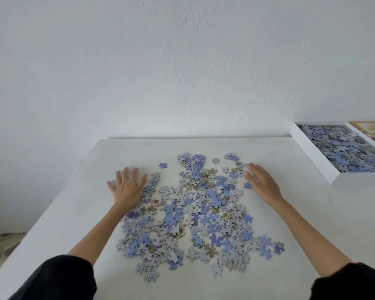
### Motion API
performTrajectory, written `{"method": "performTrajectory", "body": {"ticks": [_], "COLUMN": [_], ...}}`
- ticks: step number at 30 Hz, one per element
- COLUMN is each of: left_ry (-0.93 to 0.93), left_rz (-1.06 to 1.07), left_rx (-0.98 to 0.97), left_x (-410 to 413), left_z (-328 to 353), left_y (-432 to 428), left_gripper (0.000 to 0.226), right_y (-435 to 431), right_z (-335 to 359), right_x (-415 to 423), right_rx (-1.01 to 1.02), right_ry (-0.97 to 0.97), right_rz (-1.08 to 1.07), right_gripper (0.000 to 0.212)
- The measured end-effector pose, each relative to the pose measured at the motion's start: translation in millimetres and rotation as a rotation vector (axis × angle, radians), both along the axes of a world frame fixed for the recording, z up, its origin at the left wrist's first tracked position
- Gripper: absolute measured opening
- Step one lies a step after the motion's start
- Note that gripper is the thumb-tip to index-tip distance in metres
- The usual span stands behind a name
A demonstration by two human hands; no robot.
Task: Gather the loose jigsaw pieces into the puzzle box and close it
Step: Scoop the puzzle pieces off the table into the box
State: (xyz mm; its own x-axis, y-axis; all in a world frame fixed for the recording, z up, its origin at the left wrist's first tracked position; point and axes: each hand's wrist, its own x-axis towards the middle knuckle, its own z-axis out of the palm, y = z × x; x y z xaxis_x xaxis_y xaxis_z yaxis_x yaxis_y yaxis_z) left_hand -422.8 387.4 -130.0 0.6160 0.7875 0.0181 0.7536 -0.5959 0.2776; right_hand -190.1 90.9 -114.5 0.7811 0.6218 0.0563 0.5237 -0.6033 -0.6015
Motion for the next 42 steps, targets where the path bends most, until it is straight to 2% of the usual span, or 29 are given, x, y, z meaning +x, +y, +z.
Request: {"method": "performTrajectory", "body": {"ticks": [3,4,5,8,11,13,15,16,18,20,22,24,25,27,29,32,34,35,38,42], "left_ry": [-0.064,-0.111,-0.180,-0.482,-0.633,-0.584,-0.466,-0.409,-0.342,-0.333,-0.310,-0.322,-0.350,-0.417,-0.439,-0.348,-0.262,-0.230,-0.211,-0.283], "left_rz": [-0.095,-0.150,-0.213,-0.332,-0.307,-0.257,-0.235,-0.251,-0.311,-0.402,-0.504,-0.579,-0.594,-0.571,-0.535,-0.558,-0.612,-0.625,-0.643,-0.638], "left_rx": [-0.001,-0.032,-0.084,-0.309,-0.385,-0.405,-0.425,-0.418,-0.376,-0.365,-0.400,-0.469,-0.500,-0.517,-0.523,-0.529,-0.494,-0.486,-0.483,-0.612], "left_x": [6.5,11.0,16.3,33.3,55.0,70.8,83.3,87.9,95.7,102.2,105.8,106.8,106.7,109.8,116.5,128.4,136.6,140.4,145.0,129.8], "left_z": [-6.5,-4.7,-2.0,12.2,24.7,28.4,28.8,27.6,25.5,26.1,25.4,22.2,21.8,23.4,26.9,31.6,34.5,36.4,34.0,29.7], "left_y": [-10.0,-16.3,-22.1,-36.4,-29.2,-14.4,-2.7,0.8,2.2,-6.9,-19.5,-28.9,-30.5,-27.8,-23.6,-23.5,-29.2,-33.9,-45.5,-50.7], "left_gripper": [0.077,0.078,0.080,0.088,0.080,0.080,0.096,0.106,0.120,0.120,0.114,0.102,0.093,0.077,0.065,0.073,0.091,0.091,0.071,0.081], "right_y": [8.9,13.2,17.8,29.5,37.7,42.5,48.0,51.1,59.4,63.8,65.6,66.0,66.9,70.0,76.4,89.6,95.7,97.0,94.0,80.8], "right_z": [-2.1,-3.2,-3.9,0.6,10.4,16.0,17.4,15.6,10.7,6.2,-0.1,-5.4,-6.8,-2.9,6.5,17.4,17.0,15.9,13.5,6.1], "right_x": [-18.6,-24.2,-28.9,-29.7,-3.6,21.5,39.9,44.9,46.9,44.1,38.9,32.2,29.8,30.3,35.0,35.8,32.4,30.8,26.3,21.0], "right_rx": [-0.063,-0.065,-0.028,0.300,0.417,0.329,0.196,0.122,-0.016,-0.066,-0.092,-0.069,-0.007,0.173,0.247,0.121,-0.028,-0.062,-0.075,-0.043], "right_ry": [-0.052,-0.076,-0.074,-0.051,-0.104,0.007,0.177,0.203,0.120,0.055,0.014,-0.014,0.015,0.124,0.166,0.255,0.181,0.131,0.106,0.172], "right_rz": [0.177,0.225,0.253,0.181,0.099,0.080,0.094,0.124,0.208,0.287,0.381,0.488,0.500,0.439,0.386,0.386,0.400,0.408,0.405,0.400], "right_gripper": [0.093,0.088,0.074,0.033,0.022,0.030,0.044,0.051,0.076,0.108,0.115,0.103,0.088,0.052,0.037,0.041,0.045,0.045,0.045,0.043]}}
